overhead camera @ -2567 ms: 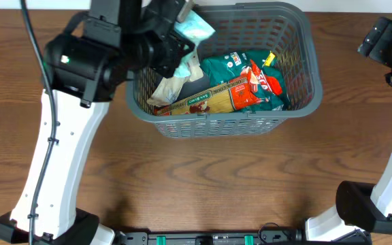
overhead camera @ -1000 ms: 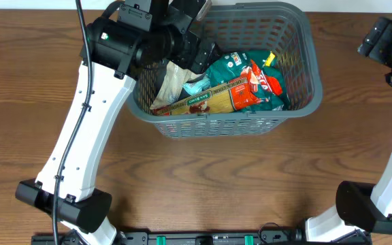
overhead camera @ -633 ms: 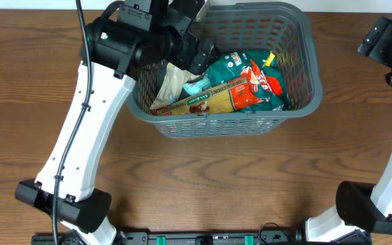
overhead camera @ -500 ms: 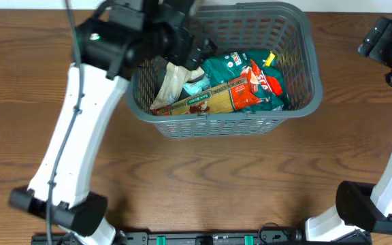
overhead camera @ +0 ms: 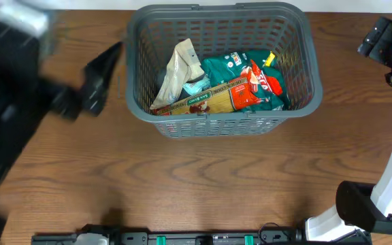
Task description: Pack container
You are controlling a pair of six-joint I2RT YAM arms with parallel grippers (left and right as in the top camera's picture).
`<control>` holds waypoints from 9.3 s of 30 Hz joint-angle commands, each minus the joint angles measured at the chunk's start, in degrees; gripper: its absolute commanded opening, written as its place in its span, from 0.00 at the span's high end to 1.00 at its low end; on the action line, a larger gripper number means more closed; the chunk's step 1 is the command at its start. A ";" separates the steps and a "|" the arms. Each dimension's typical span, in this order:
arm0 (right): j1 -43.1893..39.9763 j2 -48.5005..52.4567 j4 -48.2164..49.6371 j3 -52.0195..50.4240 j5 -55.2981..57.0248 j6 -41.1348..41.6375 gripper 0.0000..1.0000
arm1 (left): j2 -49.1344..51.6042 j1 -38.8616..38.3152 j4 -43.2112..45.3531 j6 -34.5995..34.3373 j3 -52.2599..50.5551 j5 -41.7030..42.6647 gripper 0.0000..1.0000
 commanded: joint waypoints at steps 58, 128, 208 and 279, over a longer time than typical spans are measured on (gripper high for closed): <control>-0.20 -0.35 -0.11 0.50 0.59 0.70 0.01 | -53.13 8.59 54.80 -21.59 -107.01 -5.99 0.01; -0.20 -0.35 -0.09 0.50 0.59 0.70 0.01 | -66.97 8.59 53.42 -6.47 -123.36 -10.23 0.01; -0.07 -12.61 -1.92 0.50 -8.07 0.48 0.01 | -66.79 8.59 53.46 -4.15 -123.34 -10.05 0.01; -0.50 -85.66 72.59 -116.65 -53.99 -47.17 0.01 | -66.79 8.59 53.46 -4.15 -123.34 -10.05 0.01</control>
